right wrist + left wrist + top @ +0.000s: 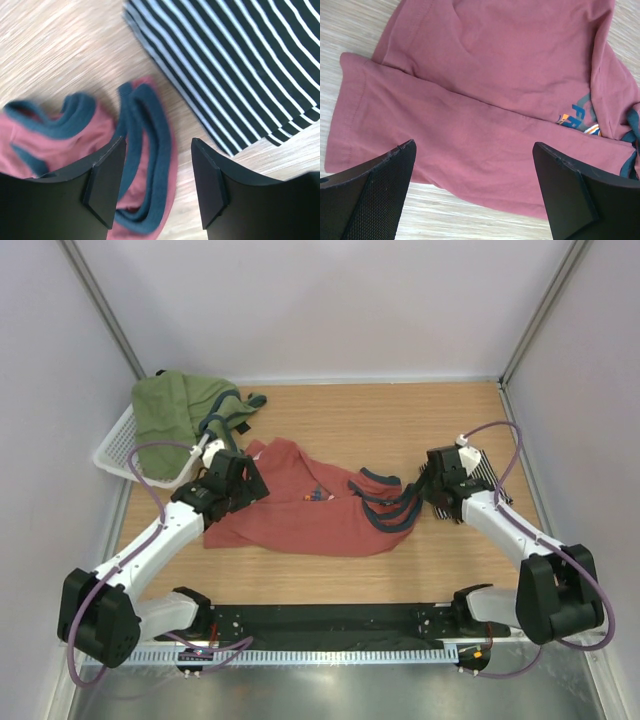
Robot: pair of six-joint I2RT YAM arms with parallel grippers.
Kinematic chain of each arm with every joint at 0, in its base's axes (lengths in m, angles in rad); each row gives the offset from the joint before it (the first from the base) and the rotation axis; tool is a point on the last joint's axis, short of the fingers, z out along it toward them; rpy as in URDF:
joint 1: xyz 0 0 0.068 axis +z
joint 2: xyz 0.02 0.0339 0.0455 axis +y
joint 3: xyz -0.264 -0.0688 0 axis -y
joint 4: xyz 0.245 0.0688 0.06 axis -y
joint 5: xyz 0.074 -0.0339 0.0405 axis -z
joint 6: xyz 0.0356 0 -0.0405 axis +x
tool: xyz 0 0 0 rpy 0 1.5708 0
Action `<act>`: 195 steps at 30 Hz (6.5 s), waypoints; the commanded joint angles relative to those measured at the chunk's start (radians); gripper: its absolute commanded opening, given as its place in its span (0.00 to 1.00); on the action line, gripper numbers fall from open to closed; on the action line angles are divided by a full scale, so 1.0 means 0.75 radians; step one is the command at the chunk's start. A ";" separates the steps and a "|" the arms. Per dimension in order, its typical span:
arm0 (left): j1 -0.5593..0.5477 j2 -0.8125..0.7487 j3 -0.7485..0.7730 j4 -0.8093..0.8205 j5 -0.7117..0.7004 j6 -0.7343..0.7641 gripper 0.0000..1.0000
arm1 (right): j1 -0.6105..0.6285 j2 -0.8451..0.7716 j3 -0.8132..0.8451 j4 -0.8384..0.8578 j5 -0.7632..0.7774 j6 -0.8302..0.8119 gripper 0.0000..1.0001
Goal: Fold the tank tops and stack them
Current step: Flatten the tank top out
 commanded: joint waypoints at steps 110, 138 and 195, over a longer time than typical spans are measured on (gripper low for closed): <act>0.290 1.537 1.534 -0.266 -0.039 0.334 0.76 | 0.240 0.375 0.435 0.067 -0.278 -0.286 0.50; 0.294 1.255 1.332 -0.203 -0.223 0.320 0.00 | 0.332 0.798 0.642 0.020 -0.224 -0.252 0.40; 0.286 0.993 1.119 -0.133 -0.180 0.293 0.00 | 0.285 0.843 0.671 0.051 -0.460 -0.188 0.36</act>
